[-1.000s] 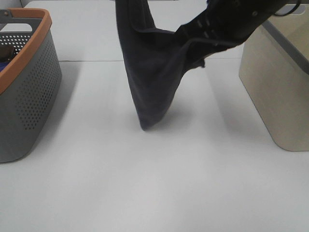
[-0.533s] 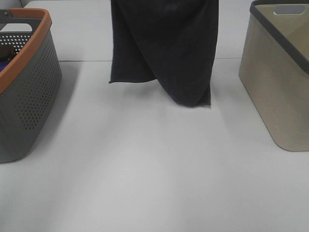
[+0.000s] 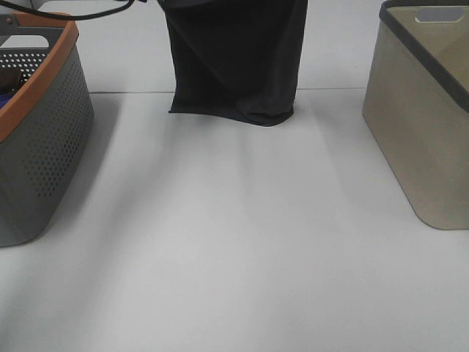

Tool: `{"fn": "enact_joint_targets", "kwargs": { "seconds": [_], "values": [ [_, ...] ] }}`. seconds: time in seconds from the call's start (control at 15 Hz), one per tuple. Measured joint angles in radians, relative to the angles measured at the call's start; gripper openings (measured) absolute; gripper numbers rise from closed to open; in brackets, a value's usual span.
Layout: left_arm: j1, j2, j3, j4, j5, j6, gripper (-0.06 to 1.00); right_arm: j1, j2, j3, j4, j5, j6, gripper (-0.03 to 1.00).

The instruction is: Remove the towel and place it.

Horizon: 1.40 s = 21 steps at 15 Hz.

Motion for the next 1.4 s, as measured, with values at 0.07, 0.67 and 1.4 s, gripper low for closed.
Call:
{"fn": "enact_joint_targets", "kwargs": {
  "seconds": [0.07, 0.67, 1.4],
  "values": [
    [-0.002, 0.001, 0.000, 0.000, 0.046, 0.000, 0.00, 0.000, 0.010, 0.000, -0.001, 0.040, 0.000, 0.00],
    [-0.160, -0.007, 0.000, 0.035, 0.857, -0.019, 0.00, 0.000, 0.064, 0.045, 0.065, 0.686, 0.010, 0.00],
    [-0.206, 0.006, 0.104, -0.013, 1.182, -0.064, 0.27, 0.005, 0.074, 0.344, 0.209, 0.684, 0.025, 0.41]
  ]
}}
